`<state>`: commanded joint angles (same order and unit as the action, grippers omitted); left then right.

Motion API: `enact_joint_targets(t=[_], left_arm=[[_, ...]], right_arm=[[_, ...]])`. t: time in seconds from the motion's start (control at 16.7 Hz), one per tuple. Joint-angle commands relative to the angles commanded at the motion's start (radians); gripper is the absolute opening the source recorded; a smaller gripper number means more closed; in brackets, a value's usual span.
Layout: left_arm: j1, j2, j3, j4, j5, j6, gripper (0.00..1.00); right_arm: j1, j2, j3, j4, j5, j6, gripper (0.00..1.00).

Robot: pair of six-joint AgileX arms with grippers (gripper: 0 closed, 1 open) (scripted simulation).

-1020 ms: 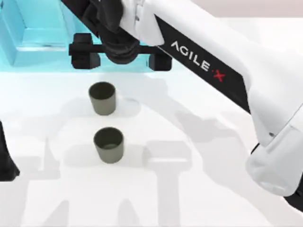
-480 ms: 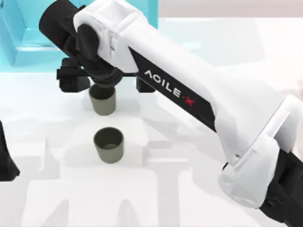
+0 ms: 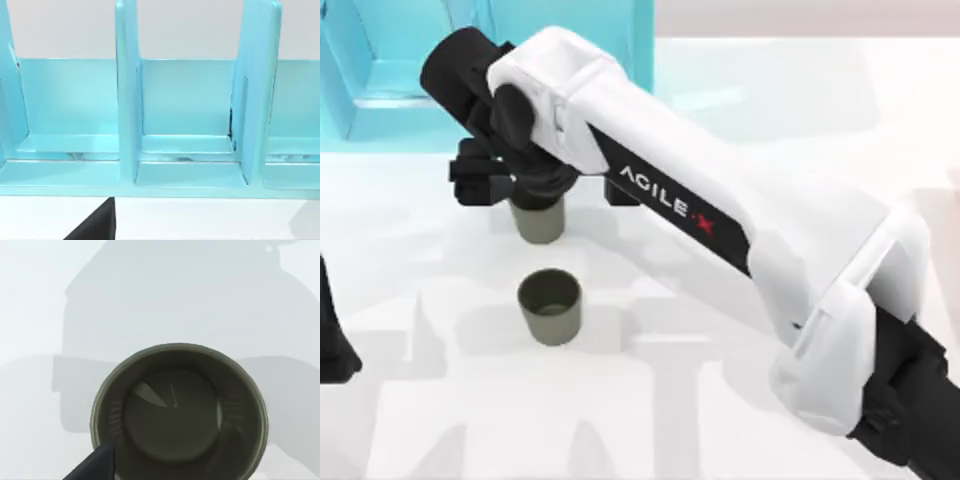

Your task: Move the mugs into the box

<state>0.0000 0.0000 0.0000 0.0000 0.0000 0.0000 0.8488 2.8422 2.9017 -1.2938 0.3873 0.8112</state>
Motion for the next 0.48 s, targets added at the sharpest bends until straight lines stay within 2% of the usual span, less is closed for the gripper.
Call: enact_joint_targets(t=[0.24, 0.48], left_arm=[[0.000, 0.000, 0.000, 0.000, 0.000, 0.000, 1.00], [0.000, 0.000, 0.000, 0.000, 0.000, 0.000, 1.00]], right_arm=[[-0.027, 0.075, 0.002, 0.087, -0.008, -0.029, 1.00], [-0.028, 0.077, 0.002, 0.090, -0.008, -0.030, 1.00]])
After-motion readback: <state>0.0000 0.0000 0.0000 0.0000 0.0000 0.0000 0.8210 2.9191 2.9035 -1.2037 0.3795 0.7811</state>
